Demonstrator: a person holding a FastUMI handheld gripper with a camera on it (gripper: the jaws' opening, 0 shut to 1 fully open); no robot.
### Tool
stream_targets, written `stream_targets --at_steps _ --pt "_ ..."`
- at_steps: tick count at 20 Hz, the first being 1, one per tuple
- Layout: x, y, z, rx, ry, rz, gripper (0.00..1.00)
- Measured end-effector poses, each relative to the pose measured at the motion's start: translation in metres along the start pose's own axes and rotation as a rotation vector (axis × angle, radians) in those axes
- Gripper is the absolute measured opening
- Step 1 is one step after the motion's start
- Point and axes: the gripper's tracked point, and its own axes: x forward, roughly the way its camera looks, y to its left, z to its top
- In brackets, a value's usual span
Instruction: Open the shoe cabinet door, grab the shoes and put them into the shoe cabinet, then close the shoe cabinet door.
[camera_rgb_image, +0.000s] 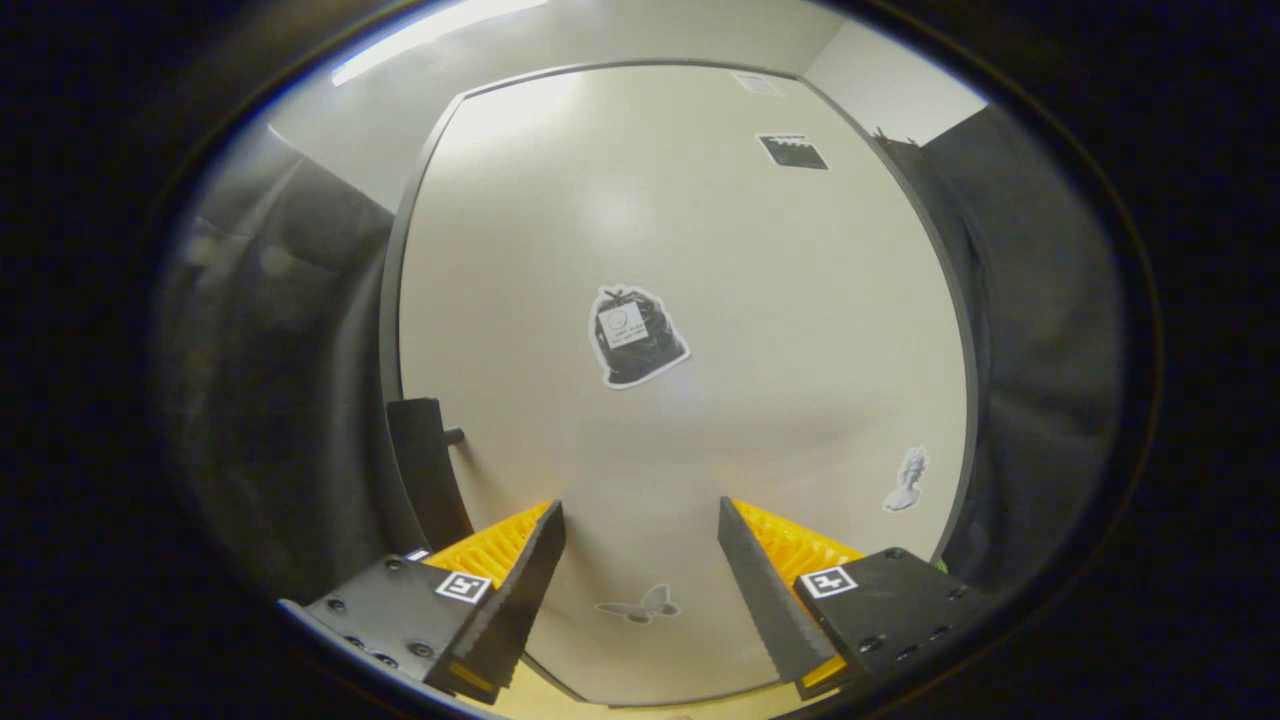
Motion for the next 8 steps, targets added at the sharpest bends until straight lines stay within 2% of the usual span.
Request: stream_targets --at_steps 8 --pt "-0.026 -0.025 0.045 0.021 -0.042 -0.012 0.96"
